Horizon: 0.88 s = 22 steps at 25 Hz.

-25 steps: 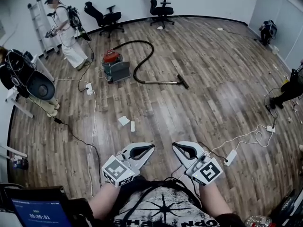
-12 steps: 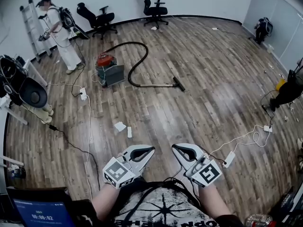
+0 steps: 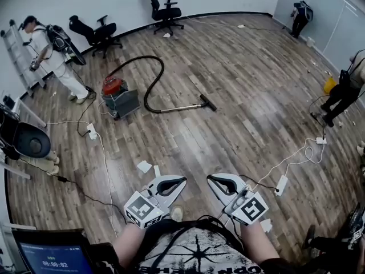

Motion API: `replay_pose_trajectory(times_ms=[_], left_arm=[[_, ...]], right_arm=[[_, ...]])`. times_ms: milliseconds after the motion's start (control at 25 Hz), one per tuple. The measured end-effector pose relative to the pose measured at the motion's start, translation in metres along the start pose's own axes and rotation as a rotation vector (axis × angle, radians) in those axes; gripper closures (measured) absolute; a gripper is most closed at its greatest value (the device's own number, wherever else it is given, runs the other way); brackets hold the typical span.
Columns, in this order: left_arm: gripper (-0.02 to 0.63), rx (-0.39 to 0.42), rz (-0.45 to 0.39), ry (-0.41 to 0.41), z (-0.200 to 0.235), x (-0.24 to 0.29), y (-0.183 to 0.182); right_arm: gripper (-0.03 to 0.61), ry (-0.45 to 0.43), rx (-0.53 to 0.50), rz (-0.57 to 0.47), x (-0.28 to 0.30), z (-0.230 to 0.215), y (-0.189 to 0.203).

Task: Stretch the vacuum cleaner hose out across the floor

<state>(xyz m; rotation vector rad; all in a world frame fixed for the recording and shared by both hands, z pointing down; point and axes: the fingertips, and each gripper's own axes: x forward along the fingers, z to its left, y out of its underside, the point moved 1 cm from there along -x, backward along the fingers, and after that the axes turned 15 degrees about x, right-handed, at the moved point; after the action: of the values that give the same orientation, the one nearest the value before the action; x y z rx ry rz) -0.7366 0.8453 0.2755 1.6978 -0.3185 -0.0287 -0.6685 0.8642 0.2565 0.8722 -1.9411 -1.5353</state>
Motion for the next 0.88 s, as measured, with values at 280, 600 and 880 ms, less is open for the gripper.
replay_pose_trajectory(times_ms=[280,600,880], left_arm=[[0.612,-0.025,0.000,0.053,0.066,-0.013,0.020],[0.612,-0.035,-0.015,0.100,0.098,-0.022,0.045],[0.612,-0.065,-0.033,0.124,0.107,-0.014,0.048]], right_arm=[[0.574,0.033,-0.016,0.000,0.069,-0.014,-0.003],[0.574,0.033,-0.064,-0.033,0.115,-0.012,-0.004],[0.574,0.065,-0.060,-0.006,0.115,-0.024,-0.003]])
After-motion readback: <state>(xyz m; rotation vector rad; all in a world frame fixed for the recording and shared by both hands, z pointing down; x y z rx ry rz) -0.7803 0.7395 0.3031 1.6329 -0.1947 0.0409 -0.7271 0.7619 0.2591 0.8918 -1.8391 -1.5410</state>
